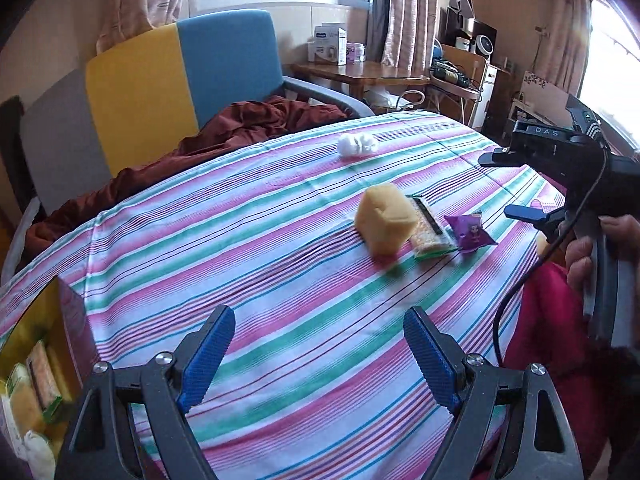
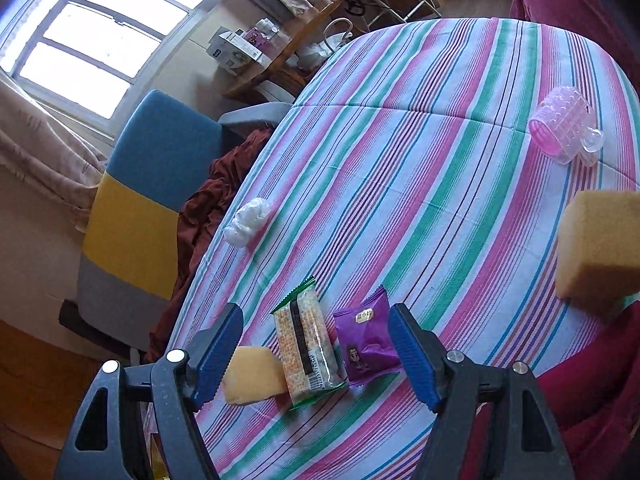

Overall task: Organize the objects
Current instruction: 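Move both tools back to the remaining items on the striped cloth, then grasp the second yellow sponge with the left tool, then hold the yellow sponge in left tool while right tool grasps the purple snack packet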

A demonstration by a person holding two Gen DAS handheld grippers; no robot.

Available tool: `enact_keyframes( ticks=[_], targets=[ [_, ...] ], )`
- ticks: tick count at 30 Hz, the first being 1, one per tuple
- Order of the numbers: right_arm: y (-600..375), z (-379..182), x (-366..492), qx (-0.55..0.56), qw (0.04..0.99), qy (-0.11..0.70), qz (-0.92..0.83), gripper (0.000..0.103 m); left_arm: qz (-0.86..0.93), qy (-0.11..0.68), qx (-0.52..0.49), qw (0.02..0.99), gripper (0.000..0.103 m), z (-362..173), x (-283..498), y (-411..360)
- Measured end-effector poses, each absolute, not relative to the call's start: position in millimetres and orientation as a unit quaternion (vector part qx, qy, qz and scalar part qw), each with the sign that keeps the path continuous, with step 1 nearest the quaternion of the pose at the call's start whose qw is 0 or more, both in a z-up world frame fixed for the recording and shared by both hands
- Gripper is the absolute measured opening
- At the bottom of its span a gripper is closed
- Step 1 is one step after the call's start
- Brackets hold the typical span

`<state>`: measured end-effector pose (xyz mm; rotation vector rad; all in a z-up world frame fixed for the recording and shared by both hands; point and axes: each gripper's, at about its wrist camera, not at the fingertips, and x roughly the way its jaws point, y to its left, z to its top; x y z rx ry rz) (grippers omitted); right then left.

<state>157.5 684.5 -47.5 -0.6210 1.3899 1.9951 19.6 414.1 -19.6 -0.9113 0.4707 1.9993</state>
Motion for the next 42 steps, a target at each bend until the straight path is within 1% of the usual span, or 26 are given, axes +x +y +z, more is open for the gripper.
enact_keyframes(
  ticks=[4, 9, 19, 20, 21, 23, 24, 28, 39, 40, 42],
  targets=[
    [685, -48, 157, -0.233, 0.308, 0.529, 0.756, 0.076, 0.790, 0.180, -0.371, 0.454, 0.091, -19, 15, 452],
    [686, -49, 159, -0.225, 0.304, 0.536, 0.755, 0.076, 0.780, 0.188, -0.373, 0.466, 0.091, -26, 8, 496],
    [685, -48, 155, -0.230, 0.296, 0.530, 0.760, 0.076, 0.767, 0.166, -0.429, 0.448, 0.091, -62, -26, 559],
    [685, -48, 155, -0.230, 0.297, 0.530, 0.760, 0.076, 0.763, 0.161, -0.438, 0.446, 0.089, -67, -30, 563],
    [685, -48, 155, -0.229, 0.298, 0.529, 0.761, 0.076, 0.759, 0.159, -0.447, 0.446, 0.072, -73, -33, 565],
    [686, -47, 155, -0.230, 0.305, 0.527, 0.759, 0.076, 0.746, 0.161, -0.466, 0.448, 0.042, -84, -36, 566],
    [687, -48, 155, -0.232, 0.310, 0.525, 0.758, 0.076, 0.750, 0.157, -0.464, 0.444, 0.037, -86, -37, 562],
    [689, -52, 149, -0.266, 0.339, 0.508, 0.746, 0.076, 0.751, 0.132, -0.465, 0.450, 0.035, -87, -39, 533],
    [690, -68, 119, -0.374, 0.382, 0.444, 0.720, 0.076, 0.768, 0.142, -0.443, 0.440, 0.035, -82, -14, 443],
    [690, -71, 115, -0.384, 0.383, 0.438, 0.717, 0.076, 0.769, 0.143, -0.440, 0.440, 0.035, -82, -11, 436],
    [689, -77, 107, -0.408, 0.385, 0.426, 0.710, 0.070, 0.770, 0.142, -0.439, 0.440, 0.035, -82, -6, 423]
  ],
)
